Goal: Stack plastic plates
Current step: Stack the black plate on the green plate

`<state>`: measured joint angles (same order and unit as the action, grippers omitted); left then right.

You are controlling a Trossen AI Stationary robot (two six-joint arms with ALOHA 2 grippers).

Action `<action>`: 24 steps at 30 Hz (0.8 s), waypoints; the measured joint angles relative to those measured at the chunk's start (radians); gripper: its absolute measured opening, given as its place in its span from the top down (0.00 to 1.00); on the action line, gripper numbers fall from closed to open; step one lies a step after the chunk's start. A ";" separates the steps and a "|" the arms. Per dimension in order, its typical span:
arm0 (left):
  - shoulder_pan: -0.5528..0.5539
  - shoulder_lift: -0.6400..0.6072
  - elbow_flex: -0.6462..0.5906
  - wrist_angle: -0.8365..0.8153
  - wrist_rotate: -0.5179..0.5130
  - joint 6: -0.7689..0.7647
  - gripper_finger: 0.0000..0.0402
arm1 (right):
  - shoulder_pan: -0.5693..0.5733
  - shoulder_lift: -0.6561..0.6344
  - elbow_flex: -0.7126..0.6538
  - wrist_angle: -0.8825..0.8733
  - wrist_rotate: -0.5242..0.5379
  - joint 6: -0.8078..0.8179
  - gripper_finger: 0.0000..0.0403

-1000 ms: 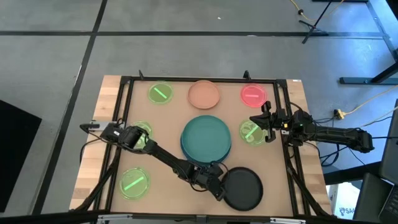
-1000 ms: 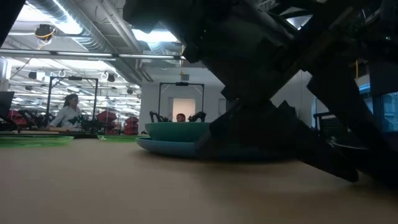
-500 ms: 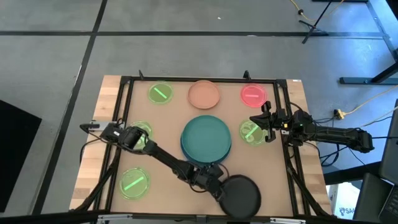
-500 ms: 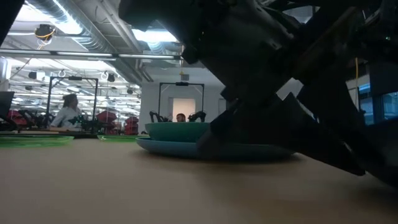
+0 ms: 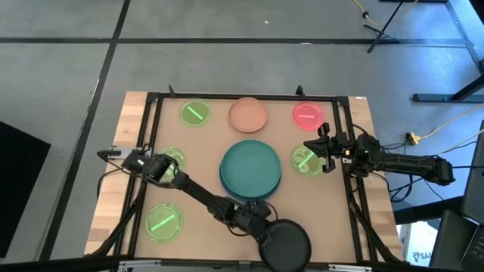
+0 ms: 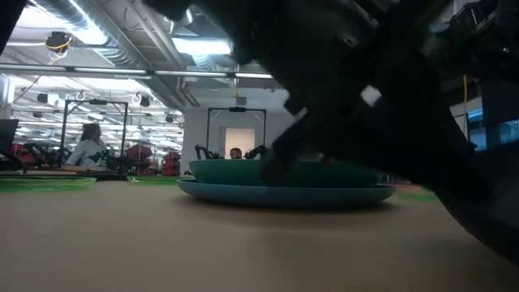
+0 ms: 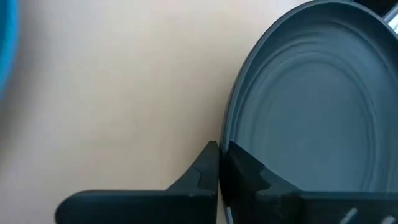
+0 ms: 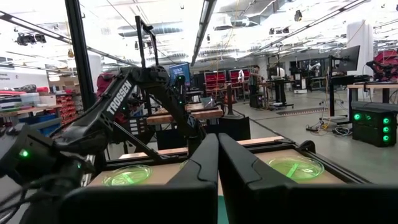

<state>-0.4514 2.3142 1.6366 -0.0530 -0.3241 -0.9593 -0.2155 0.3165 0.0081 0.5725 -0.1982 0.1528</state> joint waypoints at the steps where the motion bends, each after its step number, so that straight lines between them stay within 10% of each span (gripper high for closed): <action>1: -0.002 -0.011 -0.001 -0.007 -0.011 0.021 0.99 | 0.000 0.000 0.000 0.000 0.000 0.000 0.99; 24: 0.091 -0.432 0.000 -0.667 -0.212 0.292 0.98 | -0.001 0.004 0.000 -0.003 0.057 -0.009 0.99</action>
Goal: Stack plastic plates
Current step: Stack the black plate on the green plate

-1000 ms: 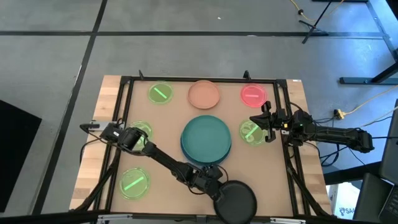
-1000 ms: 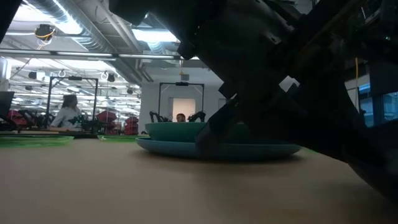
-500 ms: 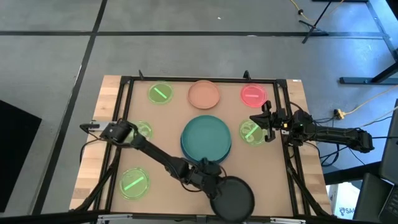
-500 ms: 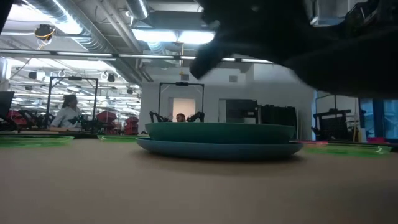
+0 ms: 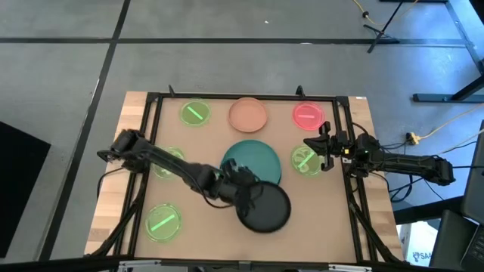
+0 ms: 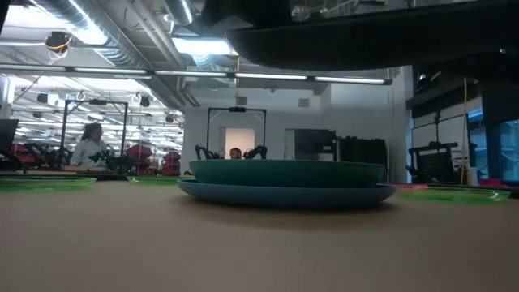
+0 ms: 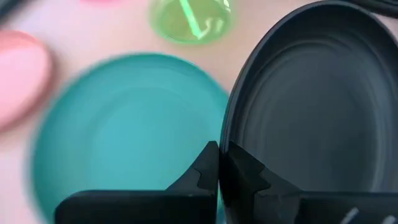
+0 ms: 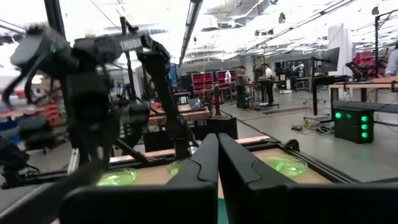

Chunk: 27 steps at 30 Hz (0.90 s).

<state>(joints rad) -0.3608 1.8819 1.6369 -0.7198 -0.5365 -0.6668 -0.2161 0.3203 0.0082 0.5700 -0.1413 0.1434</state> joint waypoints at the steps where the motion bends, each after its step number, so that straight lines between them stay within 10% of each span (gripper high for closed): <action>1: 0.011 -0.016 0.001 -0.025 -0.007 0.017 0.98 | 0.000 0.000 0.000 -0.006 0.001 -0.011 0.99; 14: 0.311 -0.119 -0.001 -0.148 0.070 0.364 0.99 | 0.000 0.057 0.000 0.035 0.142 -0.151 0.99; 27: 0.547 -0.116 -0.323 0.225 0.343 0.571 0.99 | 0.000 0.057 0.000 0.039 0.153 -0.287 0.99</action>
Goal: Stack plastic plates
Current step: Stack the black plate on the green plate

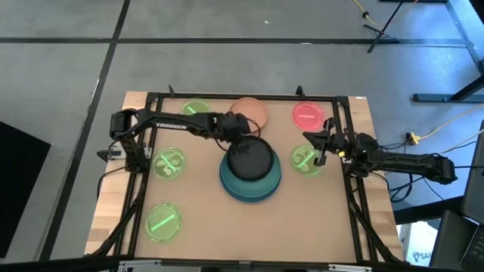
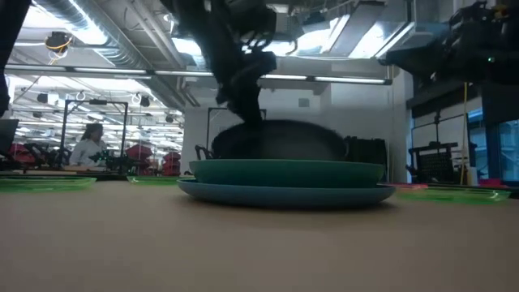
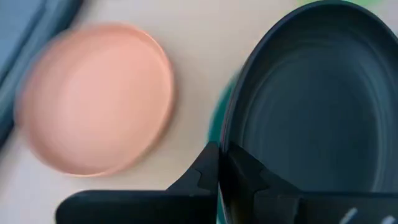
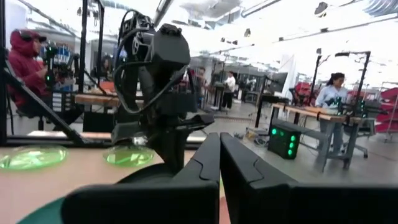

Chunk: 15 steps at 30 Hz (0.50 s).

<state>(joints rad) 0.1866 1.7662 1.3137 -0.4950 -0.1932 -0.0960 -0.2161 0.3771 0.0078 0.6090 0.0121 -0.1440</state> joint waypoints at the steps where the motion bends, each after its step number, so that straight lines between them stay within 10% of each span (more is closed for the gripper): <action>1: 0.007 0.000 -0.018 0.016 0.015 0.013 0.99 | 0.000 0.000 0.000 -0.010 0.004 -0.001 0.99; 15: 0.025 -0.002 -0.090 0.075 0.162 0.048 0.98 | 0.000 0.047 0.000 -0.013 0.073 -0.022 0.99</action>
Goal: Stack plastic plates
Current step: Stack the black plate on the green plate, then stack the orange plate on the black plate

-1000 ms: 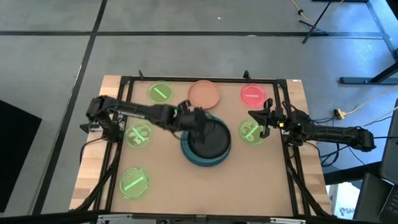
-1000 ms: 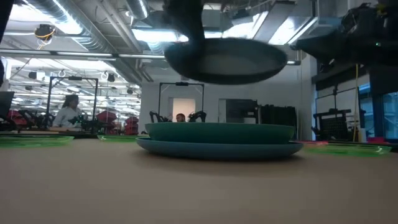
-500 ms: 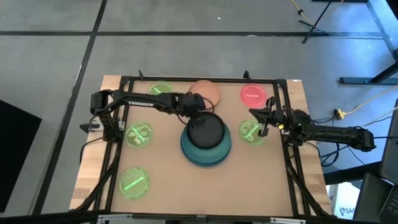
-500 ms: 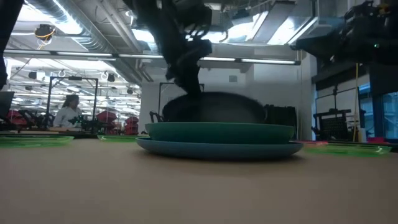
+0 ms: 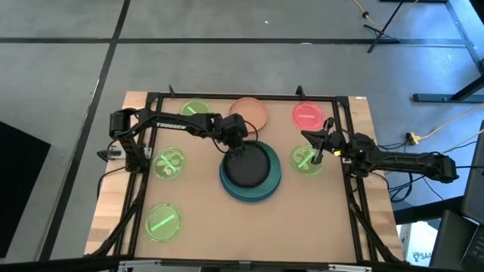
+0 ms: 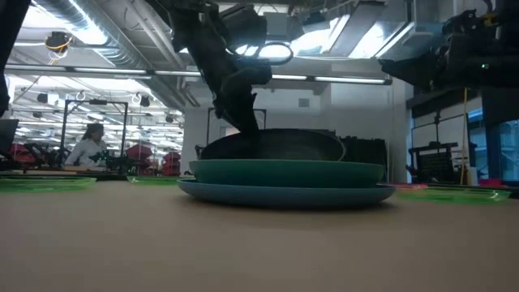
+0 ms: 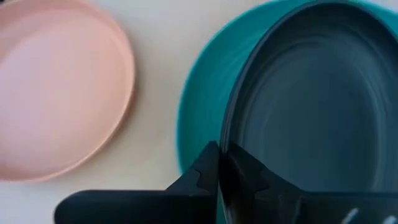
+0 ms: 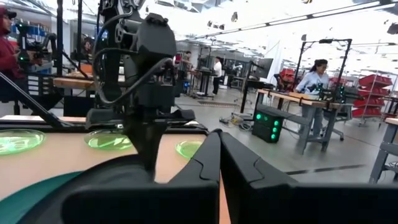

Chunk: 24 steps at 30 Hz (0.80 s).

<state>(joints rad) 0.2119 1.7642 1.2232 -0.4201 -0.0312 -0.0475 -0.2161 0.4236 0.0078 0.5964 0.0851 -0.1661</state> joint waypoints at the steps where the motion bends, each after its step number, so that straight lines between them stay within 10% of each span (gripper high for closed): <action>1: -0.004 0.000 0.000 0.004 0.001 0.006 0.97 | 0.000 0.000 0.000 0.001 0.000 0.000 0.99; 13: -0.005 0.000 0.001 0.033 0.046 0.073 0.70 | 0.000 0.000 0.000 0.001 -0.002 0.000 0.99; 24: 0.128 0.000 0.034 0.023 -0.019 0.256 0.67 | 0.000 0.000 0.000 0.004 0.007 -0.018 0.99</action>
<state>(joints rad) 0.3404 1.7645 1.2572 -0.3970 -0.0505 0.2085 -0.2161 0.4236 0.0078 0.6003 0.0917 -0.1841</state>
